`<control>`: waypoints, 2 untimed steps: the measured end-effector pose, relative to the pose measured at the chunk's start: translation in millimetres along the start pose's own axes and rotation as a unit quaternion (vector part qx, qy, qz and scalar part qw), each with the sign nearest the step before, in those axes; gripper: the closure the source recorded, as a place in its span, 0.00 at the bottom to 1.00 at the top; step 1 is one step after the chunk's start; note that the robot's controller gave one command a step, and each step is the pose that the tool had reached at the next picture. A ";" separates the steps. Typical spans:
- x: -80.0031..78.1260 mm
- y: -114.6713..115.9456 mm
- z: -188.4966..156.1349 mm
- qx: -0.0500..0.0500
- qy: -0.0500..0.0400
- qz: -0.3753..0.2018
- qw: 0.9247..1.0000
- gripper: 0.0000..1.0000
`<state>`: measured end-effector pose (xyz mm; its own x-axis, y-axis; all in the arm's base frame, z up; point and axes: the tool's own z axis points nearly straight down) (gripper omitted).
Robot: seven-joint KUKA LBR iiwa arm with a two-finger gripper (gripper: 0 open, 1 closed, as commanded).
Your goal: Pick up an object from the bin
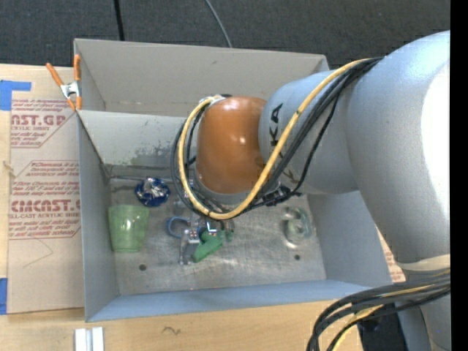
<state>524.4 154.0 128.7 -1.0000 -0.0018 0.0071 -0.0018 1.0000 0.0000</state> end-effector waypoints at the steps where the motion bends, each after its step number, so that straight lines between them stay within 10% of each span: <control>1: 11.2 -40.1 55.6 -0.002 -0.009 -0.143 0.990 0.00; 2: 8.6 -37.5 51.6 -0.003 -0.014 -0.144 0.990 1.00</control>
Offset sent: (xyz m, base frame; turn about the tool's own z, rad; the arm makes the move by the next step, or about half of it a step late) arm -0.0143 -0.0427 -0.0587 -0.2865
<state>515.6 116.5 77.1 -0.9580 -0.2860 -0.0209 -0.2862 0.9582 0.0048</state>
